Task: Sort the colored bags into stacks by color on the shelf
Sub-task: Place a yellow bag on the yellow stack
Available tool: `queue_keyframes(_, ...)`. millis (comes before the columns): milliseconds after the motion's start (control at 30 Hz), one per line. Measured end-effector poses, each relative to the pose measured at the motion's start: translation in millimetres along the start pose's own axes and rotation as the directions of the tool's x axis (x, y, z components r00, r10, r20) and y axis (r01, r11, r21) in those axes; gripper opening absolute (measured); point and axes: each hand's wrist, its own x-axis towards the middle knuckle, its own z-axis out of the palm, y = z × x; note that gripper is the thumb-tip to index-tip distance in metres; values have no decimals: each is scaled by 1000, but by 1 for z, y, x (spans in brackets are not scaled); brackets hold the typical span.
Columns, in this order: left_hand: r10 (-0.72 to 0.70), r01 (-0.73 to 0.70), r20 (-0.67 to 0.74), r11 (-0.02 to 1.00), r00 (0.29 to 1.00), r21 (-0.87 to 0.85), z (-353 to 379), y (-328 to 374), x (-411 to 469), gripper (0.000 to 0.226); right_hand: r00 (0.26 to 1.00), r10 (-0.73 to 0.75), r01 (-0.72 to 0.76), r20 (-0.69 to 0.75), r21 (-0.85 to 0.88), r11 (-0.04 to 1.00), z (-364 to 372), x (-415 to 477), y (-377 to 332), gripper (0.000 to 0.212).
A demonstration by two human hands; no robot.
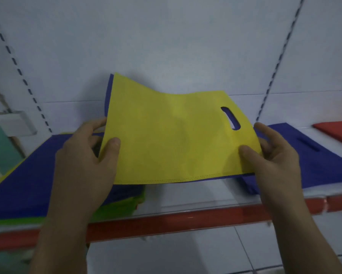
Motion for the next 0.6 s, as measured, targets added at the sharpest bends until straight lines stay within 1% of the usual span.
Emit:
queue_keyframes(100,58,-57,30,998,998,-34,40,24,-5,17,999,-13,12,-40,-30,999,-38,10,2,52)
queue_keyframes(167,64,-62,54,998,997,-31,69,36,-10,6,998,-16,13,-64,-45,999,-65,19,6,51)
queue_keyframes(200,66,-65,66,998,996,-15,84,42,-13,4,997,-16,12,-73,-51,999,-79,25,9,50)
queue_keyframes(267,67,-72,96,996,993,46,113,53,-20,8,996,-13,6,-91,-73,997,-109,38,13,47)
queue_keyframes(367,23,-37,123,993,992,108,157,72,-34,11,995,-5,-8,-102,-123,992,-156,60,20,45)
queue_keyframes(467,-23,8,123,992,992,127,197,88,-47,11,997,26,-38,-73,-167,985,-199,81,33,43)
queue_keyframes(600,-66,51,103,989,993,142,241,104,-62,6,1000,25,-28,-18,-206,978,-239,104,48,42)
